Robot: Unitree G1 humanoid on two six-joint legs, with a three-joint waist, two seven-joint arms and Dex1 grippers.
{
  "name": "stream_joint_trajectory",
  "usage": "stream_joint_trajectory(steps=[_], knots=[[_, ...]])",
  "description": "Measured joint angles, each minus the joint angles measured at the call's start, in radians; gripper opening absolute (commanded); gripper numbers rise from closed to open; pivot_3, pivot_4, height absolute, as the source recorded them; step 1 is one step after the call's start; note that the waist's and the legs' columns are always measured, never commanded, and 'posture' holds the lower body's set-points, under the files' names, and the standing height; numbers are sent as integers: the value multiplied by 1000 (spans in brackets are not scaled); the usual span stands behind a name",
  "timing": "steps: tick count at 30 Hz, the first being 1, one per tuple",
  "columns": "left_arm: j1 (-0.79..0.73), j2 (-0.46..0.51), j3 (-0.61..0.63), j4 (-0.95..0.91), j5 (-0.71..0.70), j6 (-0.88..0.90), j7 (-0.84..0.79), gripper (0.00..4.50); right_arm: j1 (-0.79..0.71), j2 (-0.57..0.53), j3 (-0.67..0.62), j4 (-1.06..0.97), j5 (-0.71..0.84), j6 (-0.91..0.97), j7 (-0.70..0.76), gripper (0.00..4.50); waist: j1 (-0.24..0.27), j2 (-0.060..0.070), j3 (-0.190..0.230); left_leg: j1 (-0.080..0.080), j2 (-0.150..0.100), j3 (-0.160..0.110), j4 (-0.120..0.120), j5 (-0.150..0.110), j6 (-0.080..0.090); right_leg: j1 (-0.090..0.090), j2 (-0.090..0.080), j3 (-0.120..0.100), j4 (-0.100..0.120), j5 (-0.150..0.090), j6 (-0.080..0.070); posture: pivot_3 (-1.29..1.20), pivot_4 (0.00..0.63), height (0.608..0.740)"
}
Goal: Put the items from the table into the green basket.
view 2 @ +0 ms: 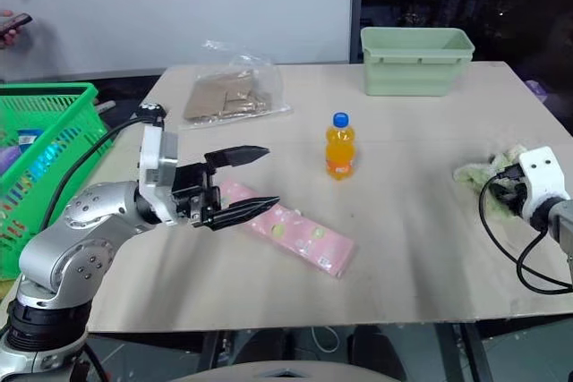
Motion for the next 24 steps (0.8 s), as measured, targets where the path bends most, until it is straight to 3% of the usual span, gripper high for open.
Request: stream_joint_trajectory(steps=[2, 3, 10, 15, 19, 24], knots=[[1, 1, -2, -4, 0, 6, 0, 4500, 46, -25, -36, -36, 6, 6, 30, 4233, 1, 0, 0, 0, 0, 0, 0, 0, 1, 0, 0, 0, 0, 0, 0, -36, 0, 740], [1, 2, -3, -5, 0, 7, 0, 4500, 57, -31, -46, -47, 10, 7, 40, 4435, 1, 0, 0, 0, 0, 0, 0, -1, 1, 0, 0, 0, 0, 0, 1, -36, 0, 740], [5, 17, -16, -7, 57, 2, 1, 4500, 234, 20, -227, -274, 95, -104, 168, 4435, -5, -1, 0, 1, 0, 0, 1, -1, 1, 1, 0, 0, 0, -3, -1, -67, 0, 740], [4, 67, -85, 39, 197, -54, -30, 4500, 282, 82, -296, -473, 243, -124, 238, 4435, -15, 0, 0, 2, 0, 2, 3, -1, 1, 2, 0, 1, 0, -3, -1, -97, 0, 740], [-52, 142, -144, 107, 278, -74, -118, 4500, 304, 57, -292, -634, 353, -84, 288, 4435, -19, -2, 1, 1, 0, 1, 3, -1, 1, 2, 0, 1, 0, -3, -1, -130, 0, 740], [-145, 238, -232, 214, 345, -146, -335, 4500, 365, 11, -176, -814, 396, -81, 350, 4435, -37, -3, 1, 0, 0, 1, 2, -1, 1, 0, 0, 1, -1, -3, -1, -177, 4, 740]])
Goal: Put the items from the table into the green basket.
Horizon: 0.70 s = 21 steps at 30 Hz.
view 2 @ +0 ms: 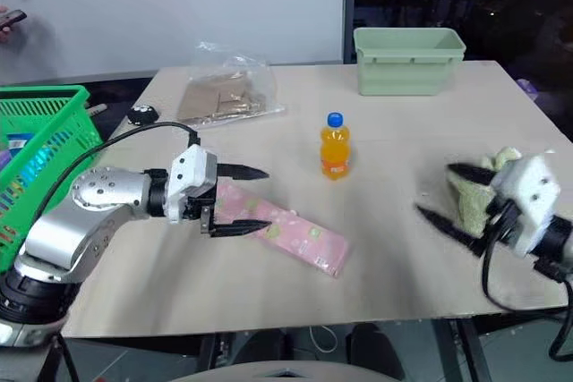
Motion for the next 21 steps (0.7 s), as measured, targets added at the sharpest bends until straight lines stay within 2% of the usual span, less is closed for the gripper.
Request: stream_joint_trajectory(steps=[3, 9, 16, 20, 21], knots=[[-20, 6, -36, 40, 40, -49, -67, 4500, 9, -4, 22, -16, 2, -4, 6, 4435, -17, -3, 1, 0, 0, 0, 0, 0, 0, 0, 0, 0, 0, 0, 0, -202, 8, 740], [-97, 11, -158, 111, 233, -175, -130, 4500, 30, -6, 84, -66, 10, -28, 37, 4435, -54, -4, 2, 0, 0, 0, 1, 0, 0, 0, 0, 0, 0, 0, 0, -233, 5, 740], [-117, -40, -302, 204, 445, -268, -107, 4500, 27, -6, 154, -71, 5, -58, 60, 4435, -93, -5, 1, -1, 0, -1, 1, 0, 0, 0, 0, 0, 0, 2, 4, -245, 0, 740], [-118, -48, -340, 242, 539, -307, -96, 4500, 28, -5, 177, -60, -10, -85, 74, 4435, -114, -5, 1, -1, 0, -1, 0, 0, 0, 0, 0, 0, 0, 2, 4, -241, 0, 740], [-118, -56, -343, 253, 556, -315, -89, 3974, 27, -5, 178, -58, -10, -87, 75, 4500, -117, -4, 0, 0, 0, -1, 0, 0, 0, 0, 0, 0, 0, 2, 4, -241, 0, 740]])
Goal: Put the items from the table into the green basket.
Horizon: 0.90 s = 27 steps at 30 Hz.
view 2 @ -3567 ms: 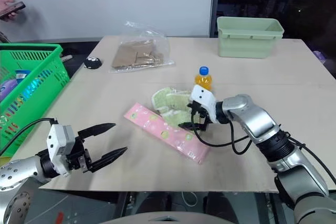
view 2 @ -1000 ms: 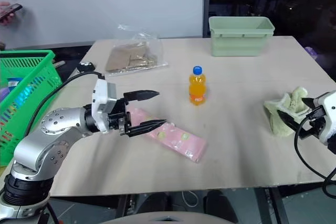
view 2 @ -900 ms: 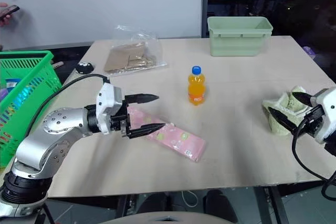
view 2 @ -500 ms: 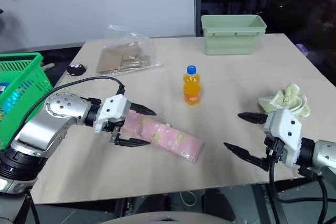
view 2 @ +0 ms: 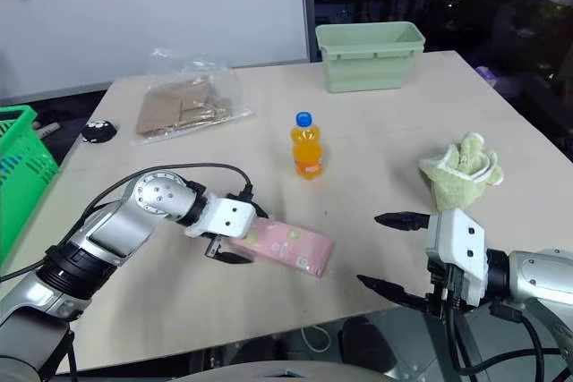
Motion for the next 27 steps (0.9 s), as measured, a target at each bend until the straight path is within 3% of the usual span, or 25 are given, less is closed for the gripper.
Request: stream_joint_trajectory(steps=[6, 9, 14, 16, 21, 22, 25, 27], knots=[[68, -24, 33, 25, 28, -78, 69, 1604, -43, 1, 9, 14, 5, -1, -15, 4500, 4, 7, -11, 10, -1, 0, 0, 0, 0, 10, -2, 0, -1, -2, -3, -194, 0, 740], [120, -25, 92, -3, 2, -56, 106, 1604, -93, 2, 42, 19, 7, 0, -21, 4500, 7, 1, -9, 20, 0, -1, -2, -3, -5, 18, -2, 0, -1, -3, -4, -154, 0, 740], [213, 21, 281, -96, -150, 144, 113, 1604, -230, 47, 156, 70, -3, -2, -31, 4500, -4, -6, -8, 16, 1, -4, -2, -1, -1, 12, -2, -1, -1, -2, -4, -66, 0, 740], [273, 45, 401, -97, -213, 221, 139, 1604, -353, 90, 243, 131, -26, -1, -36, 4500, 0, -7, -7, 14, 1, -4, -5, -1, 0, 9, -1, -2, 0, 0, 0, -19, 0, 740], [329, 44, 642, -104, -305, 391, 263, 1604, -604, 239, 398, 310, -88, -2, -61, 4500, 84, -7, -5, -2, 1, -13, -5, -1, 1, -4, 0, -11, 3, 1, -1, 91, 0, 740], [328, 43, 645, -104, -306, 393, 265, 1604, -607, 241, 399, 312, -88, -2, -61, 4500, 90, -7, -5, -2, 1, -12, -5, -1, 1, -5, 0, -11, 3, 1, -1, 102, 0, 740], [230, -34, 778, -87, -379, 538, 424, 1604, -790, 399, 465, 460, -109, 11, -97, 4500, 153, -8, -1, -2, 1, -16, -3, -1, 0, -5, 1, -14, 6, 2, -3, 149, 0, 740], [181, -38, 825, -85, -403, 580, 480, 1604, -838, 437, 484, 484, -110, 17, -109, 4500, 182, -9, -1, -2, 1, -17, -3, -1, 0, -5, 1, -16, 8, 2, -4, 172, 0, 740]])
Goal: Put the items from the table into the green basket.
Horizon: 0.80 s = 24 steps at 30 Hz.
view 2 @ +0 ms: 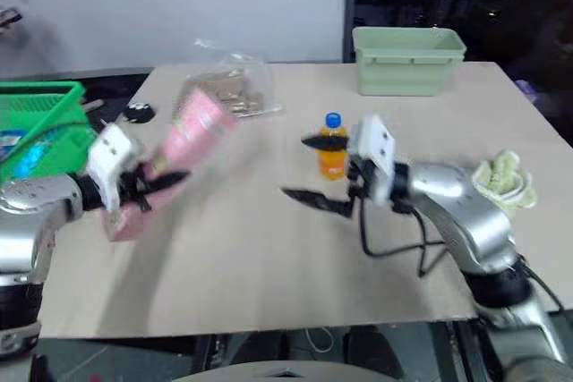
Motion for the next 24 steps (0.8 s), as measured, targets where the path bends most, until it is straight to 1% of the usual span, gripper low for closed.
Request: stream_joint_trajectory(steps=[1, 3, 5, 6, 7, 8, 10, 13, 15, 17, 18, 20, 22, 24], knots=[[-64, -5, 52, 27, -8, 40, 78, 1604, -58, 53, 15, 53, -15, 2, -17, 4500, 26, 0, 0, 0, -1, 0, 0, 0, 0, 0, -1, 0, 2, 0, -1, 172, 0, 740], [-171, 0, 98, 93, 5, 52, 179, 1604, -144, 131, 43, 122, -37, 6, -44, 4500, 49, -1, 1, 0, -1, -1, 1, 1, -2, -2, 0, -1, 4, 0, -1, 187, 0, 740], [-224, 27, 111, 132, 8, 50, 226, 1604, -178, 164, 58, 133, -44, 7, -50, 4500, 63, -2, 1, 1, -2, -1, 1, 1, -2, -1, -1, -1, 5, 0, -2, 189, 0, 740], [-308, 60, 107, 244, 28, 28, 272, 1604, -213, 201, 67, 168, -53, 20, -67, 4500, 73, -2, 1, 1, -2, -1, 1, 2, -3, -2, -1, -1, 7, 0, -2, 184, 0, 740], [-347, 87, 109, 307, 49, 7, 304, 1604, -227, 219, 75, 178, -58, 25, -76, 4500, 75, -3, 2, 1, -2, -2, 0, 3, -4, -2, 0, -2, 6, 0, -2, 182, 0, 740], [-398, 124, 105, 411, 77, -41, 336, 1604, -241, 242, 82, 189, -66, 27, -85, 4500, 76, -3, 1, 1, -2, -2, 0, 3, -5, -2, 0, -3, 7, -1, -3, 178, 0, 740], [-454, 169, 101, 528, 115, -109, 371, 1604, -253, 259, 88, 193, -72, 27, -88, 4500, 76, -3, 1, 1, -2, -2, -1, 3, -5, -2, -1, -3, 7, -1, -3, 163, 0, 740], [-566, 243, 60, 844, 183, -314, 406, 1604, -270, 295, 113, 203, -96, 28, -105, 4500, 77, -3, 1, 1, -2, -2, -1, 3, -5, -2, -1, -3, 7, -1, -3, 145, 0, 740], [-618, 269, 18, 1045, 233, -459, 432, 1604, -290, 317, 117, 216, -123, 42, -138, 4500, 78, -4, 1, 1, -2, -2, -1, 3, -6, -2, -1, -4, 8, -1, -3, 131, 0, 740], [-640, 282, -19, 1200, 278, -568, 467, 1604, -297, 320, 123, 220, -146, 51, -156, 4500, 78, -6, 0, 1, -2, -3, -1, 4, -6, -2, -1, -5, 7, -1, -3, 121, 0, 740], [-647, 286, -29, 1255, 296, -602, 483, 1604, -297, 317, 123, 220, -155, 54, -156, 4500, 77, -8, 1, 1, -2, -2, -1, 4, -6, -2, -1, -5, 8, -1, -3, 119, 0, 740], [-651, 289, -43, 1303, 312, -635, 502, 1604, -296, 309, 124, 219, -161, 60, -155, 4500, 76, -12, 1, 0, -2, -3, -1, 3, -6, -3, -1, -5, 7, -1, -3, 118, 0, 740], [-648, 299, -69, 1377, 342, -677, 530, 2168, -296, 285, 132, 206, -162, 70, -136, 4500, 73, -15, 1, -1, -2, -2, -1, 3, -6, -2, -1, -5, 7, -1, -3, 116, 0, 740], [-624, 307, -99, 1414, 368, -706, 546, 2849, -295, 262, 142, 195, -163, 72, -115, 4500, 71, -15, 1, -1, -2, -2, -1, 3, -6, -2, -2, -5, 7, -1, -3, 113, 0, 740]])
